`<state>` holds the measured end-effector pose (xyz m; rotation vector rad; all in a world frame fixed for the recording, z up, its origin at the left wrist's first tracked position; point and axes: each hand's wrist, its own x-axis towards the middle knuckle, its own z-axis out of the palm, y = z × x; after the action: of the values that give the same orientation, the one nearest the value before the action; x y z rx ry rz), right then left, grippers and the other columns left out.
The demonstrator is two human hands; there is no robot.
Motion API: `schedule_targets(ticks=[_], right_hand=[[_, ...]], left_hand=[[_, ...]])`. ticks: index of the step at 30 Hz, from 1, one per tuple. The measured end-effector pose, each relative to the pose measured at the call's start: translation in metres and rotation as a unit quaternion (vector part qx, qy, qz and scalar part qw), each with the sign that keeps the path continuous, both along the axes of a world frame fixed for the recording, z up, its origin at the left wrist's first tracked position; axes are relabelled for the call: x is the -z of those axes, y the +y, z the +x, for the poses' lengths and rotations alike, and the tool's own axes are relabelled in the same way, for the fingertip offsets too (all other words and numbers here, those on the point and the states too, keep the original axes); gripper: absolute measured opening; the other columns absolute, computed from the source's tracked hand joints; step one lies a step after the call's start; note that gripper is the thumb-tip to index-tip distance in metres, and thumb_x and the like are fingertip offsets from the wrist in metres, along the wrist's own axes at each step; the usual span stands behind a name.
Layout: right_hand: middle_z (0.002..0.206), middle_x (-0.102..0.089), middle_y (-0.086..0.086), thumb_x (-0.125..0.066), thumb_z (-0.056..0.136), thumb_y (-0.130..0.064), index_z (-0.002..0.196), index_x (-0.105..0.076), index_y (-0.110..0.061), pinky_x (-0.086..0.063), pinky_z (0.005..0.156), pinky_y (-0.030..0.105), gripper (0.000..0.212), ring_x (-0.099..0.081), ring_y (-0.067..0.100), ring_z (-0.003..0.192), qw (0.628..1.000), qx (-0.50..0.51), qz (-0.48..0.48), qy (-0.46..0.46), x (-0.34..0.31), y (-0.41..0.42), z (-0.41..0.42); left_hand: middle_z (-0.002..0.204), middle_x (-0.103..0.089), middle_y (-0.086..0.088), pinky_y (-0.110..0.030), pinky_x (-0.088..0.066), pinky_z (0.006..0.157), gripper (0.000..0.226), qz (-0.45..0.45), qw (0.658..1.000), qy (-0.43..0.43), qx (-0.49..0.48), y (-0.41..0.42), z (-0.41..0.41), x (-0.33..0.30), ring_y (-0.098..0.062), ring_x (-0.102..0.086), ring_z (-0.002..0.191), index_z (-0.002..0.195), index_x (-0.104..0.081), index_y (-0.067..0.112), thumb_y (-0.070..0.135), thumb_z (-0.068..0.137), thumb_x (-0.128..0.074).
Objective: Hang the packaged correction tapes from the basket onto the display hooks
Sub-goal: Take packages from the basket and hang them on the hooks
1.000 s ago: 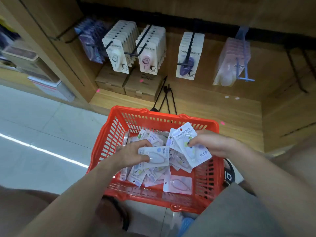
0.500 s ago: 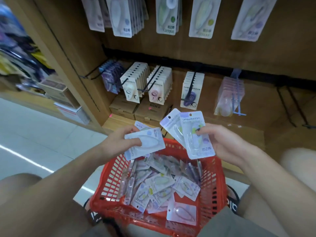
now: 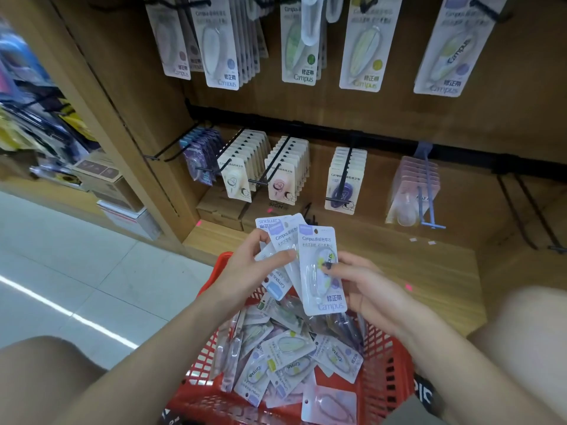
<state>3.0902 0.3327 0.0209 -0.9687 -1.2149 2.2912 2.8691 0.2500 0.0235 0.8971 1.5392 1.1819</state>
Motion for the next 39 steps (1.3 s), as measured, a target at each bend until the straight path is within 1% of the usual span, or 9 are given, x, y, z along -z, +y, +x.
schedule_targets(ticks=[3, 6, 9, 15, 21, 27, 33, 36, 39], right_hand=[[0.126, -0.074, 0.015, -0.062, 0.101, -0.006, 0.136, -0.065, -0.012, -0.063, 0.079, 0.039, 0.036, -0.074, 0.031, 0.112, 1.000, -0.004, 0.005, 0.002, -0.004, -0.003, -0.003], [0.128, -0.073, 0.014, -0.062, 0.102, -0.008, 0.137, -0.065, -0.015, -0.063, 0.084, 0.041, 0.036, -0.072, 0.032, 0.116, 1.000, -0.018, 0.004, 0.010, -0.006, -0.003, -0.003], [0.130, -0.073, 0.013, -0.065, 0.101, -0.011, 0.133, -0.068, -0.018, -0.063, 0.086, 0.042, 0.033, -0.071, 0.032, 0.118, 0.999, -0.032, 0.021, 0.014, -0.007, -0.004, -0.003], [0.131, -0.072, 0.011, -0.066, 0.101, -0.012, 0.135, -0.068, -0.019, -0.062, 0.089, 0.040, 0.035, -0.070, 0.031, 0.120, 0.999, -0.023, 0.043, 0.024, -0.009, -0.005, -0.004], [0.123, -0.076, 0.013, -0.068, 0.100, -0.013, 0.133, -0.066, -0.015, -0.063, 0.084, 0.038, 0.033, -0.074, 0.031, 0.112, 0.996, -0.006, 0.094, -0.003, -0.018, -0.006, 0.002], [0.124, -0.075, 0.000, -0.069, 0.098, -0.010, 0.124, -0.070, -0.020, -0.056, 0.101, 0.054, 0.028, -0.072, 0.022, 0.116, 0.978, 0.026, 0.195, -0.065, -0.036, -0.008, 0.013], [0.114, -0.079, -0.001, -0.069, 0.098, -0.007, 0.111, -0.073, -0.029, -0.061, 0.092, 0.050, 0.027, -0.077, 0.022, 0.104, 0.945, 0.136, 0.291, -0.062, -0.088, 0.013, 0.046], [0.114, -0.078, 0.002, -0.074, 0.089, -0.014, 0.115, -0.071, -0.023, -0.062, 0.083, 0.046, 0.027, -0.076, 0.026, 0.106, 0.915, 0.246, 0.319, -0.008, -0.125, 0.033, 0.058], [0.114, -0.078, 0.001, -0.071, 0.085, -0.021, 0.114, -0.069, -0.023, -0.061, 0.079, 0.040, 0.030, -0.075, 0.023, 0.107, 0.888, 0.302, 0.345, 0.028, -0.157, 0.049, 0.065]], left_hand=[[0.115, -0.076, 0.007, -0.052, -0.059, 0.095, 0.045, 0.013, 0.999, 0.043, 0.000, -0.002, 0.004, -0.004, -0.019, -0.075, 0.105, 0.106, -0.063, 0.026, 0.055, 0.079, -0.084], [0.113, -0.076, 0.006, -0.059, -0.054, 0.096, 0.051, 0.024, 0.998, 0.060, -0.011, -0.001, 0.007, -0.009, -0.026, -0.073, 0.105, 0.104, -0.058, 0.019, 0.060, 0.081, -0.077], [0.112, -0.076, 0.009, -0.054, -0.058, 0.095, 0.052, 0.029, 0.997, 0.069, -0.009, -0.002, 0.010, -0.012, -0.017, -0.073, 0.106, 0.107, -0.061, 0.021, 0.062, 0.079, -0.077], [0.112, -0.075, 0.012, -0.051, -0.060, 0.095, 0.035, 0.045, 0.996, 0.069, -0.021, 0.001, 0.013, -0.013, -0.012, -0.074, 0.106, 0.116, -0.064, 0.022, 0.042, 0.090, -0.078], [0.108, -0.076, 0.003, -0.043, -0.062, 0.085, 0.040, 0.082, 0.994, 0.064, -0.032, 0.003, 0.011, -0.016, -0.015, -0.074, 0.102, 0.096, -0.064, 0.025, 0.052, 0.075, -0.084], [0.109, -0.075, 0.004, -0.032, -0.062, 0.076, 0.032, 0.118, 0.987, 0.101, -0.039, -0.001, 0.008, -0.033, -0.017, -0.072, 0.105, 0.095, -0.063, 0.025, 0.044, 0.078, -0.083], [0.110, -0.075, 0.009, -0.058, -0.058, 0.090, 0.052, 0.185, 0.970, 0.155, -0.024, 0.017, 0.011, -0.093, -0.023, -0.070, 0.107, 0.106, -0.063, 0.015, 0.053, 0.074, -0.078], [0.110, -0.075, 0.012, -0.049, -0.061, 0.088, 0.049, 0.212, 0.962, 0.173, 0.000, 0.038, 0.021, -0.122, -0.019, -0.070, 0.106, 0.103, -0.062, 0.019, 0.054, 0.073, -0.076], [0.108, -0.075, 0.012, -0.028, -0.059, 0.078, 0.047, 0.238, 0.956, 0.172, 0.012, 0.057, 0.037, -0.141, -0.011, -0.071, 0.102, 0.098, -0.061, 0.022, 0.057, 0.071, -0.077]])
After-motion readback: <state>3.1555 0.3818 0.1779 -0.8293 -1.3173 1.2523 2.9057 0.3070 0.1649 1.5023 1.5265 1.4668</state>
